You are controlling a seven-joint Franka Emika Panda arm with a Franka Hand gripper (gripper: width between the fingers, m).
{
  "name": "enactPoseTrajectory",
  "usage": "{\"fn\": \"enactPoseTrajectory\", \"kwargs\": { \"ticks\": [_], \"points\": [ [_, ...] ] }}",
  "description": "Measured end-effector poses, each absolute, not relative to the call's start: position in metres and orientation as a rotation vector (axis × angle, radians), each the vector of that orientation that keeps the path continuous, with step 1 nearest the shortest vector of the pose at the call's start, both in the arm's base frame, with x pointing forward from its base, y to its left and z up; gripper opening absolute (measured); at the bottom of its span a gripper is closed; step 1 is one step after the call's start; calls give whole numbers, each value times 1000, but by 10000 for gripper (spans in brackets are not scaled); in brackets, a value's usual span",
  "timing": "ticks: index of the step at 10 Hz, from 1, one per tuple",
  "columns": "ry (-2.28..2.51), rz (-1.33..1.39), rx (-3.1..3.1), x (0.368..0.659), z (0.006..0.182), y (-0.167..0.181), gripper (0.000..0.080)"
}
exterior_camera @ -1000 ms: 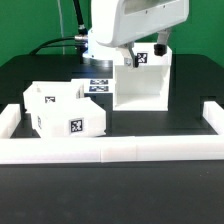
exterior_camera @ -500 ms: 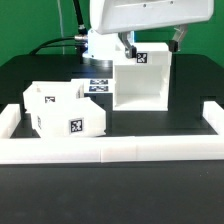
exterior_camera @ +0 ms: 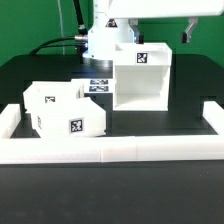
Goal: Assemble drawer
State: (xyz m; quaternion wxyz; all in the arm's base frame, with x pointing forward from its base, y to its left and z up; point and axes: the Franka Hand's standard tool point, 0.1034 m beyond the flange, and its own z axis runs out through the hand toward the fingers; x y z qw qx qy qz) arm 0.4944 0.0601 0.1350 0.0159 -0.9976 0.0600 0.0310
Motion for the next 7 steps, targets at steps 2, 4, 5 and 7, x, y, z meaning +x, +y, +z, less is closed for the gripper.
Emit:
{"fn": "enactPoseTrajectory", "kwargs": {
  "ticks": [2, 4, 5, 7],
  "points": [
    [205, 101, -3100, 491, 135, 60, 650],
    [272, 96, -3094, 459, 136, 67, 650],
    [265, 91, -3095, 441, 131, 74, 650],
    [251, 81, -3100, 423, 119, 81, 650]
  ]
}}
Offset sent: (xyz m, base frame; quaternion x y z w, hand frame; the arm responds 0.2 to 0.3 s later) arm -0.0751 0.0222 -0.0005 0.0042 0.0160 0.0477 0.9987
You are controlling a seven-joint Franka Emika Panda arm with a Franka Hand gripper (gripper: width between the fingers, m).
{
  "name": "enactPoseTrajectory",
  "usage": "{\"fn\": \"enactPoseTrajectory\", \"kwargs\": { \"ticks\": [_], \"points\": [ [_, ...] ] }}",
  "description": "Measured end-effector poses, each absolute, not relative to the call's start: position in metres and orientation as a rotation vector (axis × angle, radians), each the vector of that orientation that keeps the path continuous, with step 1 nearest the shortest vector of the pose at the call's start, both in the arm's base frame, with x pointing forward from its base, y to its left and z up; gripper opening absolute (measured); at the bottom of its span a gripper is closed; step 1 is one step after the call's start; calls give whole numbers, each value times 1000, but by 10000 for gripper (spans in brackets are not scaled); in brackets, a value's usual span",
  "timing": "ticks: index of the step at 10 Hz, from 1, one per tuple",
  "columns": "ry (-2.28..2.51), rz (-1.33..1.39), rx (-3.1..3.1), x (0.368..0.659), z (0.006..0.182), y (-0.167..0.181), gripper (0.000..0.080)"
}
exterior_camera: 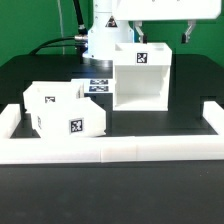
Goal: Assemble drawer
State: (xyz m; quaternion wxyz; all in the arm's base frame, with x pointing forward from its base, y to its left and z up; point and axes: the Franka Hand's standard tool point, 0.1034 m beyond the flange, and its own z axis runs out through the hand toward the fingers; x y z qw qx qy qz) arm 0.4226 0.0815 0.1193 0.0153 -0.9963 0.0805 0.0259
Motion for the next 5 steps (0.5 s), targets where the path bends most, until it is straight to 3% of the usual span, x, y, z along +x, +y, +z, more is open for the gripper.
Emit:
{"fn": "enactPoseTrajectory", "kwargs": {
  "ticks": [5],
  "points": [
    [234, 107, -3098, 415, 95, 86, 650]
  ]
}}
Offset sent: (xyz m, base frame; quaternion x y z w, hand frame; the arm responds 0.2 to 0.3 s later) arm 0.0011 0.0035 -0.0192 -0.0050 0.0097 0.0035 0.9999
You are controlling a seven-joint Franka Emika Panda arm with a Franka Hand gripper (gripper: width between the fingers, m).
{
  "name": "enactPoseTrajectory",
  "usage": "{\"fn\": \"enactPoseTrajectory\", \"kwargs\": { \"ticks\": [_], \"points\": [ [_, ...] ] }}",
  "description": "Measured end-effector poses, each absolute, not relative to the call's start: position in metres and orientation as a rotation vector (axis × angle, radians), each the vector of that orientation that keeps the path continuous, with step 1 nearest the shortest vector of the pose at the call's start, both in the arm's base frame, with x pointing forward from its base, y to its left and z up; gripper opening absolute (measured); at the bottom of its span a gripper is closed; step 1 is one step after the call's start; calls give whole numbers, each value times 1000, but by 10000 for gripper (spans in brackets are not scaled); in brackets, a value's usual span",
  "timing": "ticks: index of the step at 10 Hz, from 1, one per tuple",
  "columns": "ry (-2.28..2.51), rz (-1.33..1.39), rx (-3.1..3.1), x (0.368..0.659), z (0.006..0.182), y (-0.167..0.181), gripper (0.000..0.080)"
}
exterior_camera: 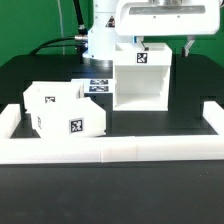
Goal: Assemble drawer
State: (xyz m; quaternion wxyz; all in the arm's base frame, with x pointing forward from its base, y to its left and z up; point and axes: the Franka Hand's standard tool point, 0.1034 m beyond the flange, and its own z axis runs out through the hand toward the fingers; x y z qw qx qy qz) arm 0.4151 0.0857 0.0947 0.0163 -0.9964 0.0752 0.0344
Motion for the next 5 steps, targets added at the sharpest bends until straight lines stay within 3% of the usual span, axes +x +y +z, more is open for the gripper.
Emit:
{"fn": "enactPoseTrajectory", "kwargs": {
  "ticks": [2, 3, 4, 5],
  "points": [
    [225, 107, -3096, 416, 95, 84, 406],
    [227, 107, -3096, 416, 95, 84, 406],
    [226, 108, -3096, 416, 95, 84, 212],
    [226, 108, -3096, 416, 94, 84, 80]
  ]
}}
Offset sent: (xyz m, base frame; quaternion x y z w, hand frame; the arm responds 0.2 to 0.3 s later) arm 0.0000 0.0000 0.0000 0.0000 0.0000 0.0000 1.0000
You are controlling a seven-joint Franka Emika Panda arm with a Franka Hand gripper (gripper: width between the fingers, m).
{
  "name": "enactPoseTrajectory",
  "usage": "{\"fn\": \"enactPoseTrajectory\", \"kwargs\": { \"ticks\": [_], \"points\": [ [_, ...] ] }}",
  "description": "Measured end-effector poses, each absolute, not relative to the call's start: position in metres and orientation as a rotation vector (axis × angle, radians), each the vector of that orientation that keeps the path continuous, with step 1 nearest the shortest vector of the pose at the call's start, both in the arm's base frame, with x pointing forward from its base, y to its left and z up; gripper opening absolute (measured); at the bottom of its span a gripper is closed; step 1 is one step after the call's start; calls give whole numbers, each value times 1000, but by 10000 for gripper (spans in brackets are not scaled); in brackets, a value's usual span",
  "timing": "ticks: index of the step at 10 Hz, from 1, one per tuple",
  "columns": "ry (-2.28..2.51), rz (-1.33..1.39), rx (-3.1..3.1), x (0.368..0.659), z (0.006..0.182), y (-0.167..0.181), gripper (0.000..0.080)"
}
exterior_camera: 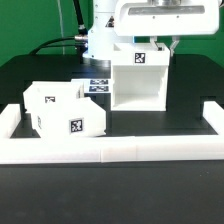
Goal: Assemble drawer
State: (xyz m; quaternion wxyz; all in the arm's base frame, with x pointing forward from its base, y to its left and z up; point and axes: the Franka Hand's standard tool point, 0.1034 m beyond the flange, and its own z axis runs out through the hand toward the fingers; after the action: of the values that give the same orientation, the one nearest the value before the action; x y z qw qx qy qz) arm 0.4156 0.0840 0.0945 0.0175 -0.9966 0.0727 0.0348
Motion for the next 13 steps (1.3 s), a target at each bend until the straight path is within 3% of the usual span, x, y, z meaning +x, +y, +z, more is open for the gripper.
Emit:
{"fn": "enactPoseTrajectory", "kwargs": {
  "ticks": [1, 8, 13],
  "points": [
    [226, 107, -3096, 416, 95, 84, 36],
    [226, 107, -3096, 417, 94, 84, 36],
    [186, 35, -3071, 476, 95, 86, 38]
  ]
}}
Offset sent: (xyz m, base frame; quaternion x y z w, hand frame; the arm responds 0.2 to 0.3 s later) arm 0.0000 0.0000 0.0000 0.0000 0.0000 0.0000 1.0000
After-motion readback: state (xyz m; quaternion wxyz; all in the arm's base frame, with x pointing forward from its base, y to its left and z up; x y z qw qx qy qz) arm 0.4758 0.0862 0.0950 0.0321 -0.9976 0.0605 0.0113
